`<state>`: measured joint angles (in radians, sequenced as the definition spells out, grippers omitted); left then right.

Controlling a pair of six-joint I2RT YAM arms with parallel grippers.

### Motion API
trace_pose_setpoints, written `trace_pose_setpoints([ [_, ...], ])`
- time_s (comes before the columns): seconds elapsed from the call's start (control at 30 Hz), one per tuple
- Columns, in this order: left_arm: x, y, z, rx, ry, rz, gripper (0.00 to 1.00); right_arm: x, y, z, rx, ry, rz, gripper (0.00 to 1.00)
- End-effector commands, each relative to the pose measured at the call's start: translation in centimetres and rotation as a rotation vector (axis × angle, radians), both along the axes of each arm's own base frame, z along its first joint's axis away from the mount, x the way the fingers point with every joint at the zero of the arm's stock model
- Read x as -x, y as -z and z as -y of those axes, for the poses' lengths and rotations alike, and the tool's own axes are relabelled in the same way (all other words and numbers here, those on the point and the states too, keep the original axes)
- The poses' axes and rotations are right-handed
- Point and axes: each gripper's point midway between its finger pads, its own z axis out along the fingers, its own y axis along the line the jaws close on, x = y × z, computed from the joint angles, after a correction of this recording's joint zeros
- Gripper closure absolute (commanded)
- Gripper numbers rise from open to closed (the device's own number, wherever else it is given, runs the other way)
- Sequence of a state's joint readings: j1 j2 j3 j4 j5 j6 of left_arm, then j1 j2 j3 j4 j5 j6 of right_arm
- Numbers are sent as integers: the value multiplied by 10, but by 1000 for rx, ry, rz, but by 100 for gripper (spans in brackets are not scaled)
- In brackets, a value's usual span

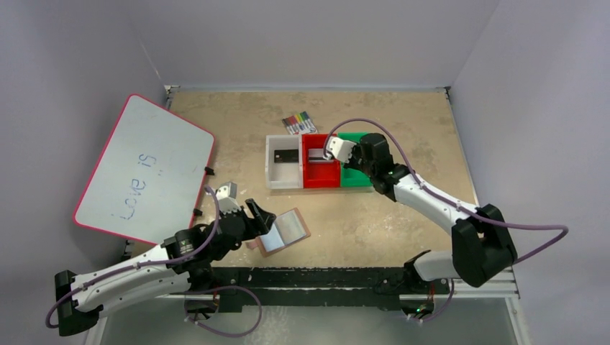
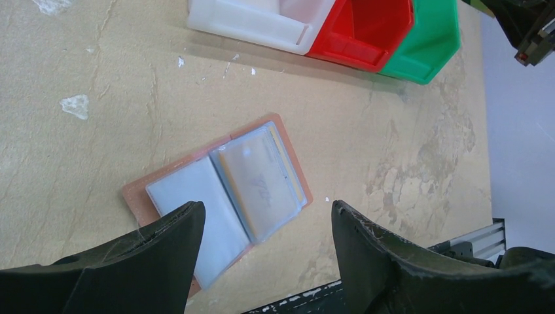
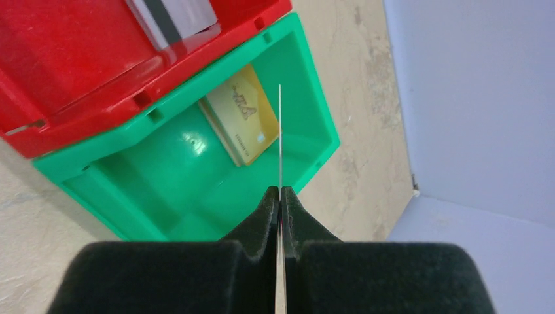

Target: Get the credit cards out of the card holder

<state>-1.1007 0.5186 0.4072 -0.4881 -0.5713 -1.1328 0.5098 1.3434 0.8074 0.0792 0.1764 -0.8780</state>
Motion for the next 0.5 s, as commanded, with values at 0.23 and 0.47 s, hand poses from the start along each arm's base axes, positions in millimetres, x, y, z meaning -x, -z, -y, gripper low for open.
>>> trace_pose_setpoints([
  [0.23,-2,-28,5,38,19,38,30,-36,7,-8,102,-102,-39,100],
  [0.47,-2,-31,0,37,8,51,30,-47,13,-5,164,-98,-49,100],
])
